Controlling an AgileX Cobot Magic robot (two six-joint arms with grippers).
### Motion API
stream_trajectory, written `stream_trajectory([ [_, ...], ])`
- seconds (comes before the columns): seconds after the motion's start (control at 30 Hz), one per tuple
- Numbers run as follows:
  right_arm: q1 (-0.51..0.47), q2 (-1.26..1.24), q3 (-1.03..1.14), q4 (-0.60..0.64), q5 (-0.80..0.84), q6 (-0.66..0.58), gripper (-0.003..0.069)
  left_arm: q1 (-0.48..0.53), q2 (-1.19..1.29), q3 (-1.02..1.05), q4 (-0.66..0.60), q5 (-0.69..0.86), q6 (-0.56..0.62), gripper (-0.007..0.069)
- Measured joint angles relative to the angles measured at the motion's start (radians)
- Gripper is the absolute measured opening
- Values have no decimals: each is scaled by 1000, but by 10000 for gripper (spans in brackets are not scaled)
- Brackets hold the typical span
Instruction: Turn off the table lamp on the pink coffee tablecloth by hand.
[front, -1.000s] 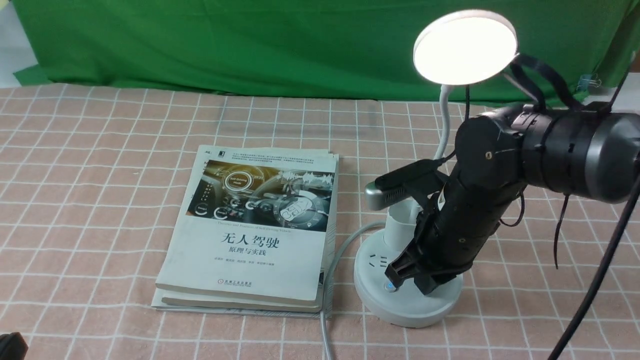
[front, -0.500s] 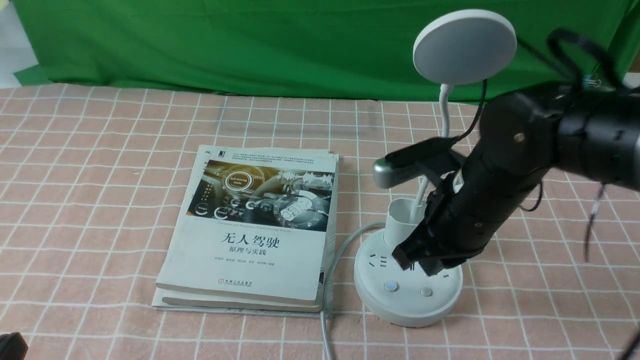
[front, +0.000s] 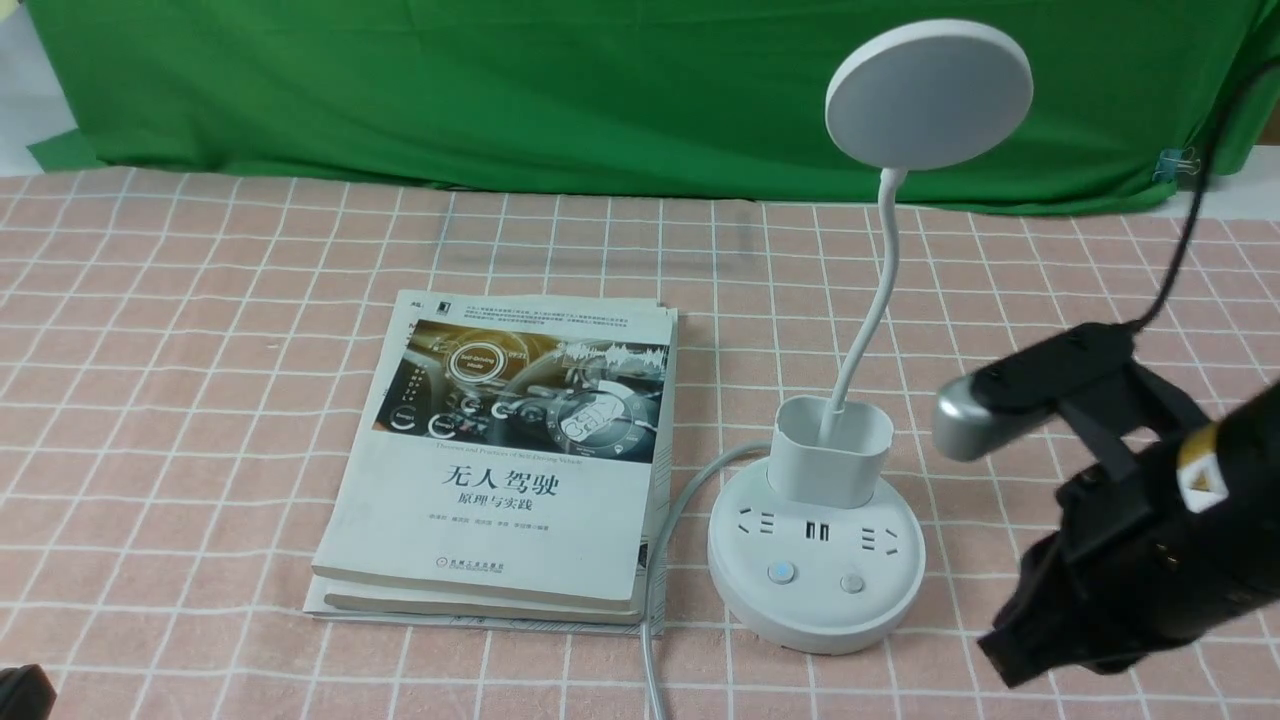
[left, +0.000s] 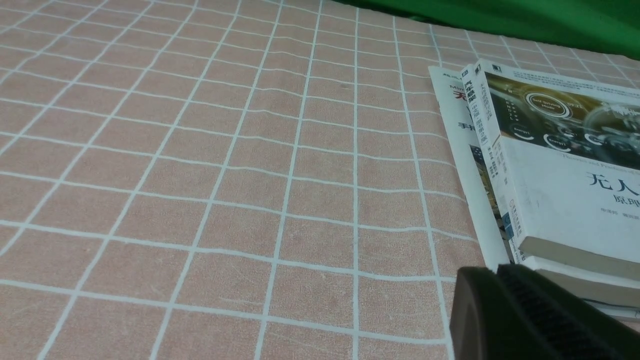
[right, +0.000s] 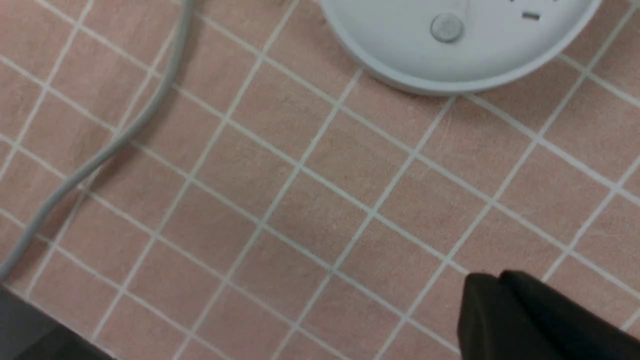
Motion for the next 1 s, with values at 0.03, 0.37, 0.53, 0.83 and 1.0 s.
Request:
stream_trajectory([
  [0.03, 0, -20, 1, 0, -2, 0, 81, 0, 0, 0, 0, 0, 0, 6],
  [0.37, 0, -118, 1, -43, -50, 13, 48, 0, 0, 0, 0, 0, 0, 6],
  [0.53, -50, -218, 64, -86, -121, 29, 35, 0, 0, 0, 0, 0, 0, 6],
  [0.83, -318, -648, 538, -100, -524, 32, 35, 0, 0, 0, 0, 0, 0, 6],
  [1.0, -425, -903, 809, -100, -696, 32, 35, 0, 0, 0, 0, 0, 0, 6],
])
